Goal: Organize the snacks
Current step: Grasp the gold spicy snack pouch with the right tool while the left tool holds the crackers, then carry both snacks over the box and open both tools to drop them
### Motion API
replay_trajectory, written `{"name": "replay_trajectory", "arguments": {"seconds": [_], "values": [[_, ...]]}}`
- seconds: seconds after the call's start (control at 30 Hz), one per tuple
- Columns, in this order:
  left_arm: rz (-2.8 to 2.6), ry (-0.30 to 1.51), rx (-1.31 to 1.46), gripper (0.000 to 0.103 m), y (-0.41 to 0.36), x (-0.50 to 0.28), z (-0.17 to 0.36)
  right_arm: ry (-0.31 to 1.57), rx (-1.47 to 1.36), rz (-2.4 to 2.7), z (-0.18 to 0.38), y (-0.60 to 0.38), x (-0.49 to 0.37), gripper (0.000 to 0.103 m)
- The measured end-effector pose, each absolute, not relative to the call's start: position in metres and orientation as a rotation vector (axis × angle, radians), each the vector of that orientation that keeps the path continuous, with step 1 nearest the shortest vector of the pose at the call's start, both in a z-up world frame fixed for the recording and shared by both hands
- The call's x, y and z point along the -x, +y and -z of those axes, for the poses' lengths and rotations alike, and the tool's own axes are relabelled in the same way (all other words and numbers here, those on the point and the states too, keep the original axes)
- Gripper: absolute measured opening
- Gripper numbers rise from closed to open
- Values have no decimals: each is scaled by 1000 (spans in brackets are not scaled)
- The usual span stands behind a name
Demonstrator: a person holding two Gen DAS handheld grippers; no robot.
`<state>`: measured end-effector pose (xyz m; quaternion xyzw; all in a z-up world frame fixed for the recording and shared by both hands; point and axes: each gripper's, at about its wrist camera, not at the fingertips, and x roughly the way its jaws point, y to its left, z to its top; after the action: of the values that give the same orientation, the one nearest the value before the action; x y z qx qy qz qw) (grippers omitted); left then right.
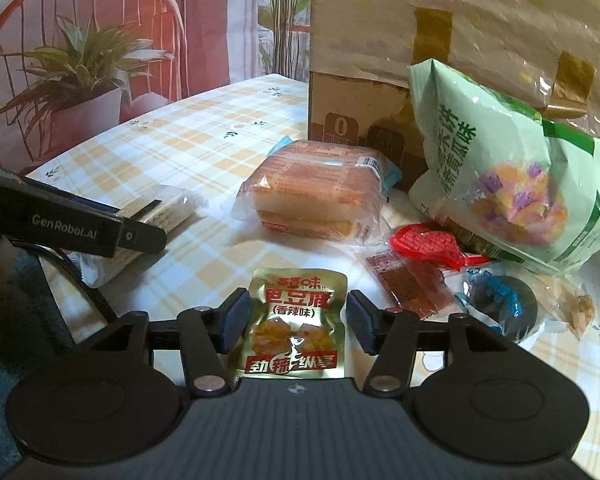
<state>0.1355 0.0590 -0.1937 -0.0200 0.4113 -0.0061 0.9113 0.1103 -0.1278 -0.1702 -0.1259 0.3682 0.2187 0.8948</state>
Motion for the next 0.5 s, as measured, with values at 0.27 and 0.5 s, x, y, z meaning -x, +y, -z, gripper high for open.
{"name": "replay_trajectory", "arguments": {"seconds": [0.27, 0.5], "values": [[48, 846, 18, 49, 57, -132, 192, 764, 263, -480, 169, -127, -109, 46], [50, 832, 62, 48, 59, -130, 191, 738, 223, -483, 163, -133, -107, 42]]}}
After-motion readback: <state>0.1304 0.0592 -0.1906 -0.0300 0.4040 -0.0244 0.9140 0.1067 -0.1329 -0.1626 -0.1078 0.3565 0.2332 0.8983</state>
